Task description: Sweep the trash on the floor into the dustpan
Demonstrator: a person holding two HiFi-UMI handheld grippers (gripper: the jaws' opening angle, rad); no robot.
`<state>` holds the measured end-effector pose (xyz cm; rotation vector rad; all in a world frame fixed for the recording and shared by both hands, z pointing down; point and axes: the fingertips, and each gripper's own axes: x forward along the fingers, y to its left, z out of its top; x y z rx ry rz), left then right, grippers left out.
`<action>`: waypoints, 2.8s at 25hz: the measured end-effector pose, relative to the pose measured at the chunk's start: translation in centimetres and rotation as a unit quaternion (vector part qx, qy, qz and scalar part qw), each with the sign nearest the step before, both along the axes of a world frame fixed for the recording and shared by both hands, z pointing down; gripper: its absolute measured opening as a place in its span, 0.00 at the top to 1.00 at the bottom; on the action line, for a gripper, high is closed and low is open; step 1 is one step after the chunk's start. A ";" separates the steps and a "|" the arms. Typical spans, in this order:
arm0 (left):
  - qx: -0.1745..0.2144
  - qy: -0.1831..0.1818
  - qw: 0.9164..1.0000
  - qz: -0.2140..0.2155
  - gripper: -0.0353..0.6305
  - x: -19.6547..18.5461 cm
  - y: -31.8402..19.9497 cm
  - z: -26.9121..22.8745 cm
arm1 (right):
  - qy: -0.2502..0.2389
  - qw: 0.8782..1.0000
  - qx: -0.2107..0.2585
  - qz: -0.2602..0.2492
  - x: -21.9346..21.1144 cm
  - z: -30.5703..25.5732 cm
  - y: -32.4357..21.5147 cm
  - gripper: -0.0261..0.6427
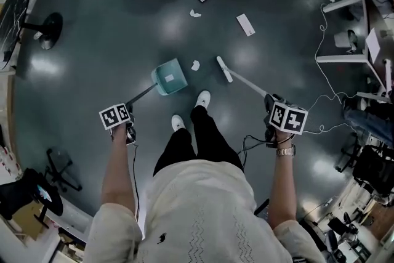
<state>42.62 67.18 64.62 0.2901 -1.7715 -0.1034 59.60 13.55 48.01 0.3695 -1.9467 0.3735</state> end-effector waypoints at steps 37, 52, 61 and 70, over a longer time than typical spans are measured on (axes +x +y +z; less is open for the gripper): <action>0.012 0.036 0.999 0.034 0.80 -13.0 -0.9 5.5 | 0.014 0.988 -0.155 0.022 -13.2 0.9 24.5 0.80; 0.012 0.009 1.000 -0.023 0.80 -26.9 -6.1 2.1 | -0.075 0.994 -0.072 0.036 -29.5 -6.3 2.6 0.80; -0.016 -0.026 0.999 0.021 0.80 -44.2 -13.6 -0.4 | -0.062 0.995 -0.038 0.070 -39.8 -6.6 -8.1 0.80; 0.029 -0.054 0.996 0.064 0.80 -63.7 -21.0 -0.4 | -0.053 0.978 -0.022 0.199 -46.9 -2.3 -11.6 0.80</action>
